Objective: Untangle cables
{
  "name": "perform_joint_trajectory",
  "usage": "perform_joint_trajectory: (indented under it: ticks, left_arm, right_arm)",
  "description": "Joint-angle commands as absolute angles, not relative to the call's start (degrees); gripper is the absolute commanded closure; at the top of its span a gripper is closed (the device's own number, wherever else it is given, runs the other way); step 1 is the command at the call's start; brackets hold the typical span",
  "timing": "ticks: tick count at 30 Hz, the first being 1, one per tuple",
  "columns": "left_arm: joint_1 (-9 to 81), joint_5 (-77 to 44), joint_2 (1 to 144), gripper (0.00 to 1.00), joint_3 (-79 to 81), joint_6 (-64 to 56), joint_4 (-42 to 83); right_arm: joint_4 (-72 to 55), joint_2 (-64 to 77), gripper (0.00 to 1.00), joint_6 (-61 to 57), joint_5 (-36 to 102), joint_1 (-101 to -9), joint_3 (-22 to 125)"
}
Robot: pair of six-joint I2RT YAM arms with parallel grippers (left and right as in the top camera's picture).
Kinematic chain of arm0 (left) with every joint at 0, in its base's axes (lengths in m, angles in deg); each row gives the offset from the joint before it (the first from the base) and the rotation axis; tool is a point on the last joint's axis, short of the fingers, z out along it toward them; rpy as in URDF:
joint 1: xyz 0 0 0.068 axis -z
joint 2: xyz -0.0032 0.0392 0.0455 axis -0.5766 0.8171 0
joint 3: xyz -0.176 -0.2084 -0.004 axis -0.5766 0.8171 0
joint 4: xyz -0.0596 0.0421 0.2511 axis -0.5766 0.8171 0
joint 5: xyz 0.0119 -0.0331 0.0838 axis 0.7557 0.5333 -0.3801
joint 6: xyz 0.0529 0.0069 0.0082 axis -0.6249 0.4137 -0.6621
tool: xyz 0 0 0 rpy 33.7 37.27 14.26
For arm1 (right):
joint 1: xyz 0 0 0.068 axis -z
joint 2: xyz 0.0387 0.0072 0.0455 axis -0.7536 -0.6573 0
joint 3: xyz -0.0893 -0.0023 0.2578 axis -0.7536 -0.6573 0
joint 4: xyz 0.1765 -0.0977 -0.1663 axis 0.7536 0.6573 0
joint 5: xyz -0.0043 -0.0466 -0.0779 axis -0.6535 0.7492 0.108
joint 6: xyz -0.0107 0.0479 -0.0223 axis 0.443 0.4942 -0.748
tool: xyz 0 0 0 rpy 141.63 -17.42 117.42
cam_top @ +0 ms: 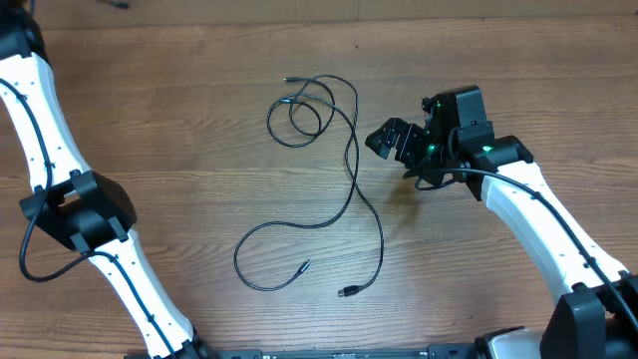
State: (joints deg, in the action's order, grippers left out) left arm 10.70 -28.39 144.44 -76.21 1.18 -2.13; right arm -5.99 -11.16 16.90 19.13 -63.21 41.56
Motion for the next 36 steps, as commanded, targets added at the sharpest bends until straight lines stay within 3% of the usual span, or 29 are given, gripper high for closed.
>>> perform_joint_trajectory:
  ticks: [1, 5, 10, 18, 23, 27, 29, 36]
  left_arm:
    - [10.74, -27.67, 144.00, 0.96, -78.64, -4.94, 0.56]
    - [10.76, -41.35, 144.02, 0.96, -77.06, -11.15, 10.50]
    - [9.91, -61.74, 144.02, 0.96, -71.20, -8.62, 12.64]
    - [6.81, -63.10, 144.02, 0.96, -59.18, 7.25, 9.47]
    - [6.50, -67.49, 144.02, 0.93, -50.07, 10.38, 10.22]
    - [6.43, -67.38, 144.02, 0.51, -44.89, 6.42, 13.10]
    - [6.43, -67.36, 144.02, 0.01, -44.69, 3.49, 15.75]
    - [8.38, -64.80, 139.58, 0.00, -55.25, 1.44, 30.68]
  right_arm:
    - [-6.21, -11.33, 0.00, 16.86, 19.57, -63.47, 41.82]
    - [-6.21, -11.33, 0.00, 16.86, 19.55, -63.47, 41.82]
    - [-6.21, -11.33, 0.00, 16.86, 19.55, -63.47, 41.82]
    - [-6.21, -11.33, 0.00, 16.86, 19.55, -63.47, 41.82]
    - [-6.21, -11.33, 0.00, 16.86, 19.57, -63.47, 41.82]
    - [-6.21, -11.33, 0.00, 16.86, 19.55, -63.47, 41.82]
    - [-6.21, -11.33, 0.00, 16.86, 19.57, -63.47, 41.82]
    - [-6.21, -11.33, 0.00, 16.86, 19.57, -63.47, 41.82]
